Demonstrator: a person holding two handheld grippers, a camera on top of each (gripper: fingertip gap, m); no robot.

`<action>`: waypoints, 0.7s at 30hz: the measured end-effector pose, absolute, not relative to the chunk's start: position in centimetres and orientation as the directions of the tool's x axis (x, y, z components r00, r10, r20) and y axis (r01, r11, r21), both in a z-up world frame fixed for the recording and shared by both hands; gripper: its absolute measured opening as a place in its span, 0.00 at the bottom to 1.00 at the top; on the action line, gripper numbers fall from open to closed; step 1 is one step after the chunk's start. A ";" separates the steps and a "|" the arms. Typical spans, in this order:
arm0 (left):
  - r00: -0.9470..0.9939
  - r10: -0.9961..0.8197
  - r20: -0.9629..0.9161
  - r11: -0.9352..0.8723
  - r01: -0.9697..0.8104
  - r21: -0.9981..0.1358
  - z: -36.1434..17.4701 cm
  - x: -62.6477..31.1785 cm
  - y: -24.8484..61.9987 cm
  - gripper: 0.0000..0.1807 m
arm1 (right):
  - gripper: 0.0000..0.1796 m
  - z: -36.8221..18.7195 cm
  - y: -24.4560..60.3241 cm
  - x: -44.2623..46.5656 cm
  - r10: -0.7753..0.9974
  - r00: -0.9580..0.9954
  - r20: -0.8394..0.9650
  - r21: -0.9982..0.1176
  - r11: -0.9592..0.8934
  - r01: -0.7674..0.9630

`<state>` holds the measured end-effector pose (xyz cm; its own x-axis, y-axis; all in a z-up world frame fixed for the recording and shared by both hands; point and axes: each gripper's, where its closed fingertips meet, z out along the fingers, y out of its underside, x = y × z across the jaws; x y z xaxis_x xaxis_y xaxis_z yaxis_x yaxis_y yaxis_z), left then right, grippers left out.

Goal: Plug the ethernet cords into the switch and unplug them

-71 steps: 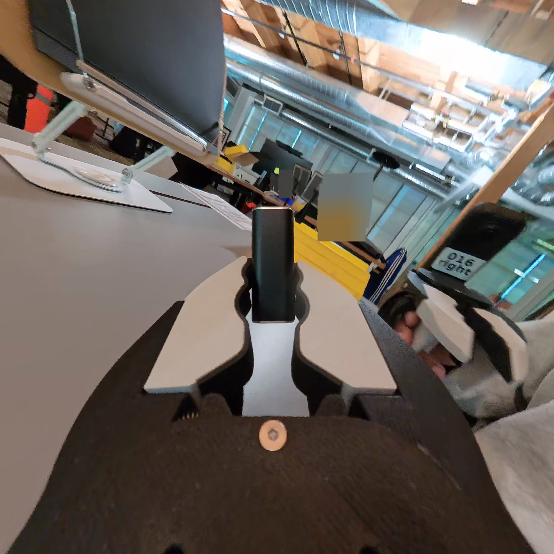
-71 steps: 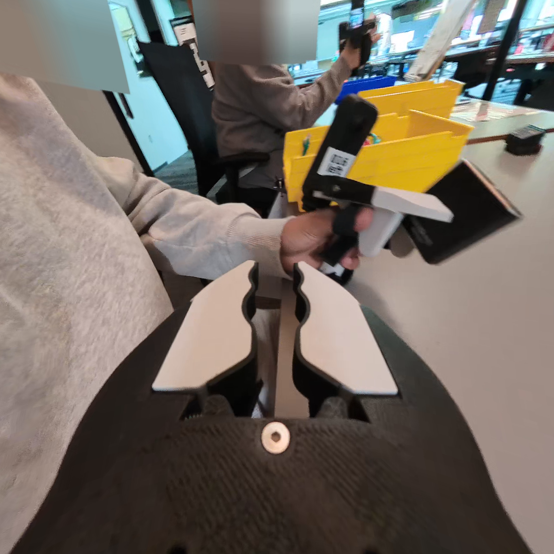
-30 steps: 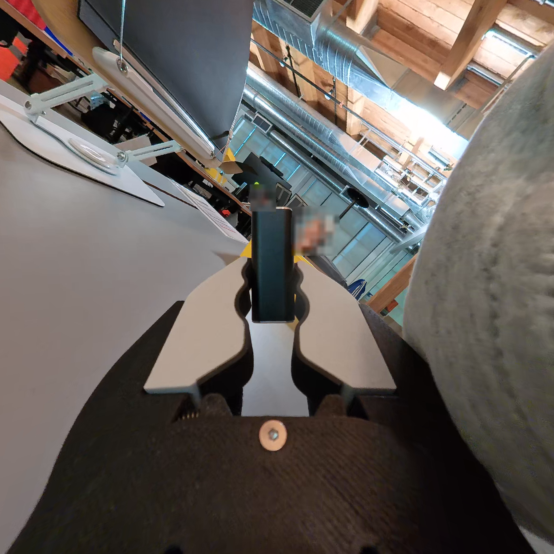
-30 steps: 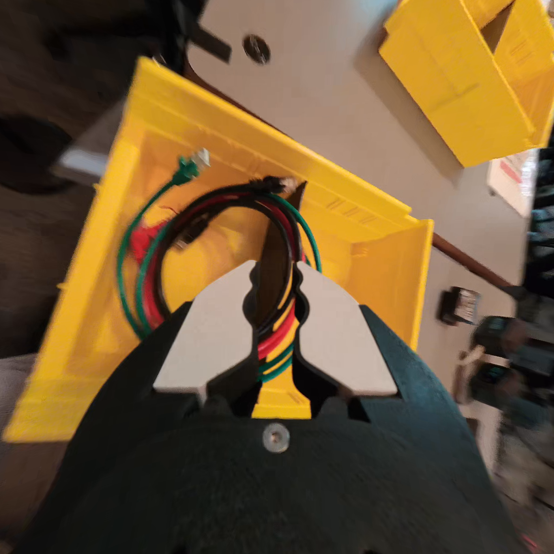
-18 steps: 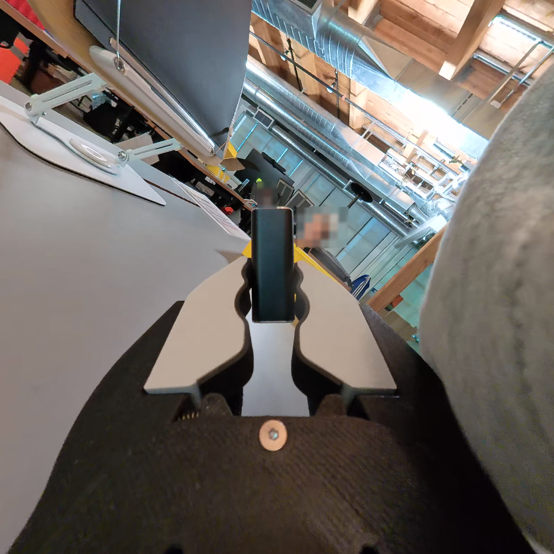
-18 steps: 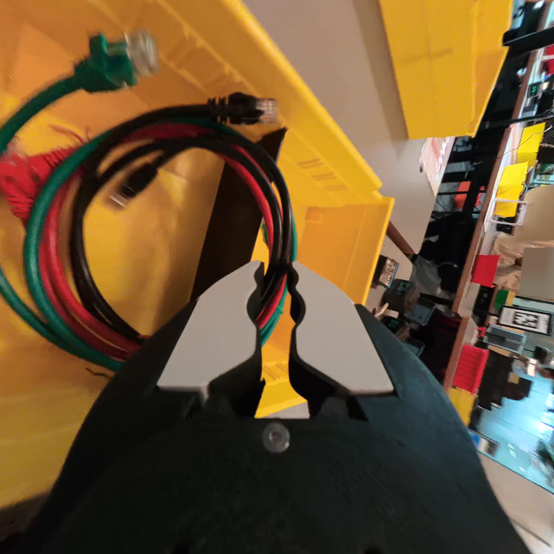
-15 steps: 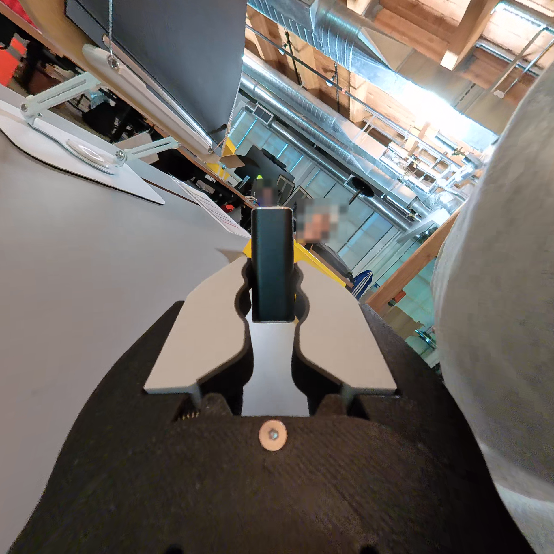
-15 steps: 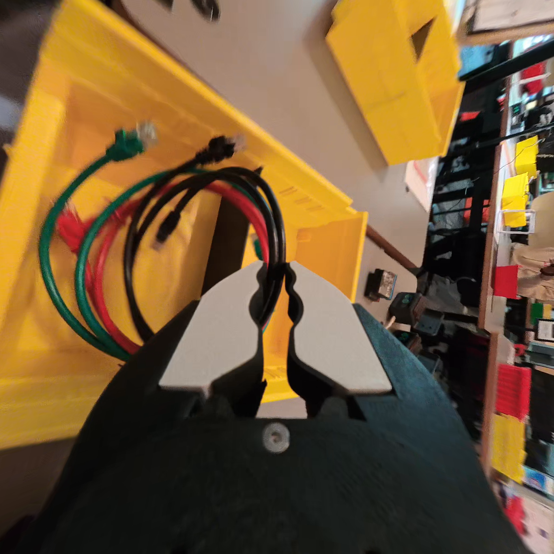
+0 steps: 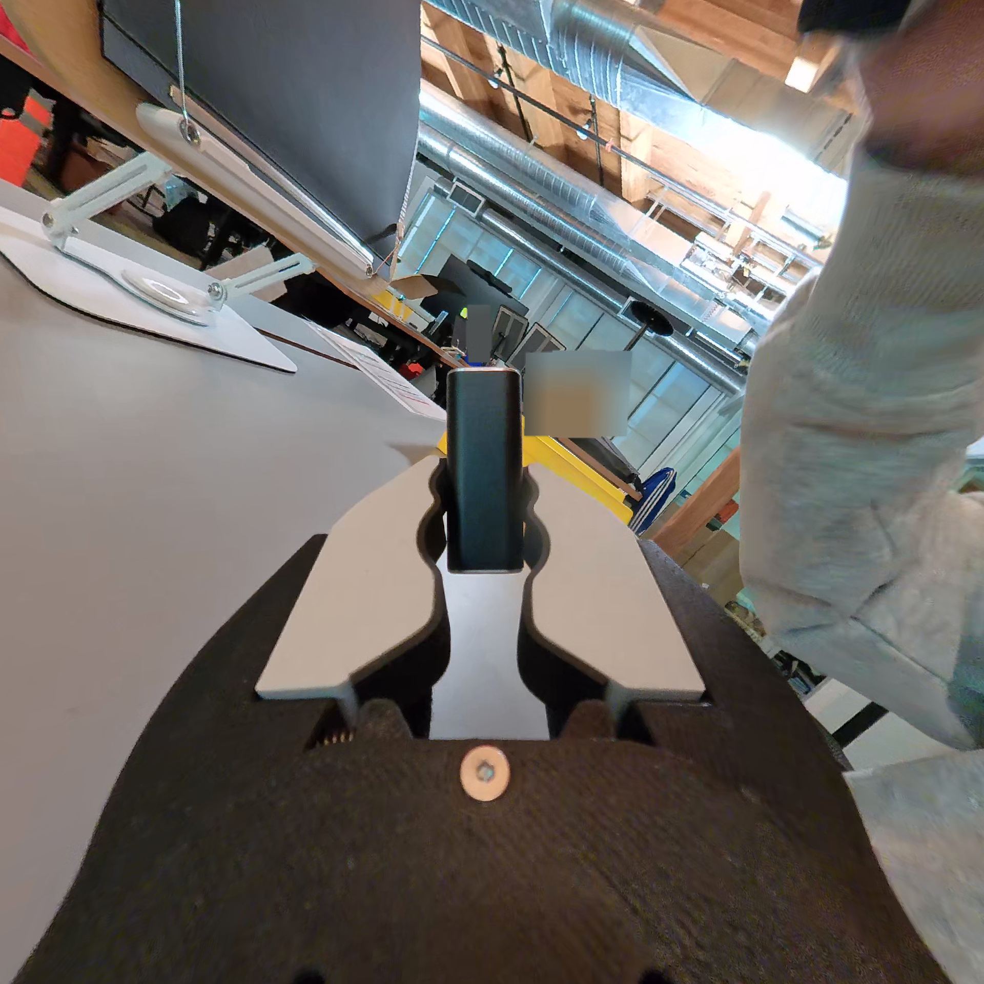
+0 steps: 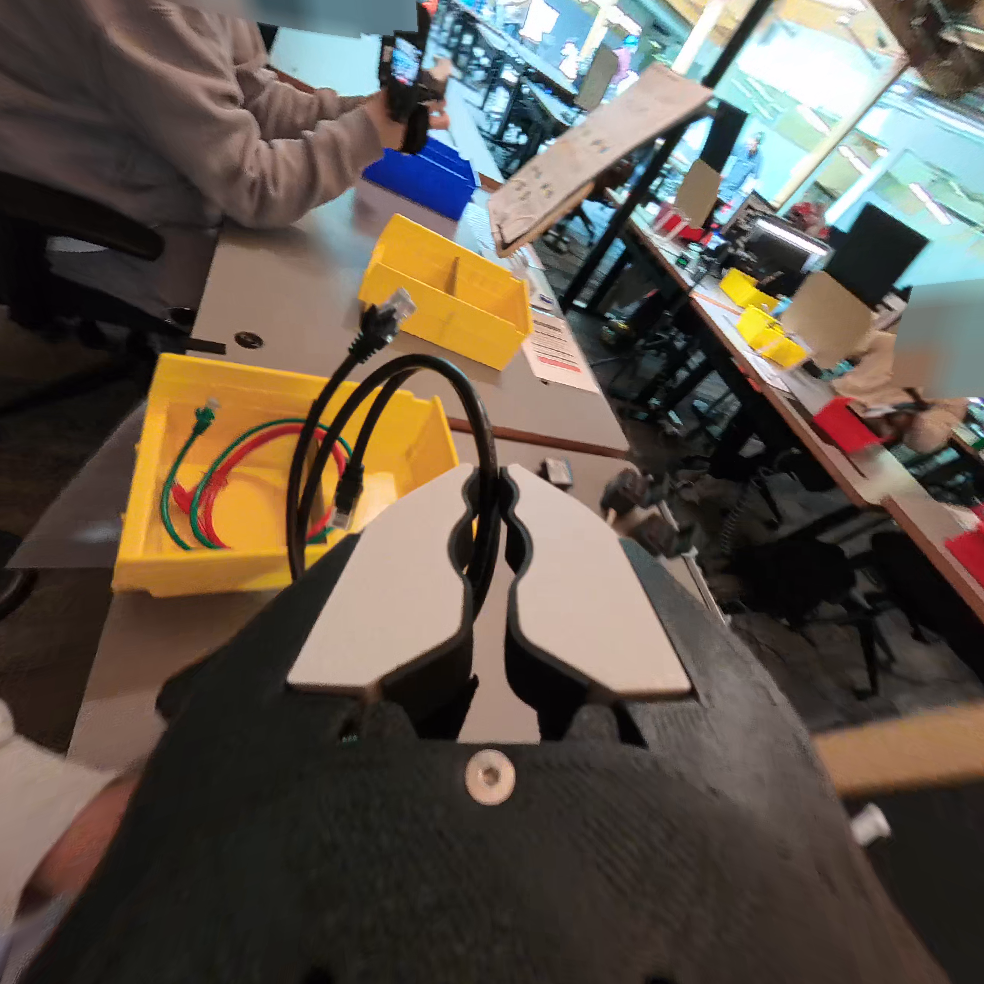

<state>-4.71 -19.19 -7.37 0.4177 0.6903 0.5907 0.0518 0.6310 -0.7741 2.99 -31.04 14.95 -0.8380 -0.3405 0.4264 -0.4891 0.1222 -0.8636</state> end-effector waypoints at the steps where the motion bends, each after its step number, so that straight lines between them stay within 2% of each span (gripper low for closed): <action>1: 0.418 0.688 0.594 0.634 0.051 -0.771 -7.4 -4.7 -19.2 0.14 | 0.04 15.1 -28.9 1.2 -0.312 -0.857 0.411 -0.874 0.132 -0.467; 6: 0.384 0.688 0.616 0.659 0.024 -0.752 -7.5 -4.5 -20.4 0.14 | 0.03 12.7 -17.4 -5.4 -0.183 -0.936 0.301 -0.922 0.192 -0.335; 11: 0.346 0.719 0.603 0.647 -0.019 -0.762 -7.4 -4.0 -21.5 0.13 | 0.03 4.2 -9.6 -10.3 -0.036 -0.967 0.252 -0.907 0.341 -0.248; 17: 0.335 0.757 0.561 0.597 -0.006 -0.802 -7.4 -3.9 -20.7 0.14 | 0.03 -6.0 -5.0 -12.2 -0.035 -0.989 -0.145 -0.915 0.385 0.120; 21: 0.348 0.765 0.541 0.572 0.018 -0.820 -7.5 -4.2 -19.8 0.13 | 0.03 -8.7 -3.4 -15.6 0.019 -0.960 -0.278 -0.894 0.359 0.266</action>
<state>-4.17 -19.83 -7.46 0.3484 0.7654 0.5410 0.0177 0.5717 -0.8203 -15.63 -3.44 -8.66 -0.9603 0.0186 -0.2782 0.2661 0.3593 -0.8945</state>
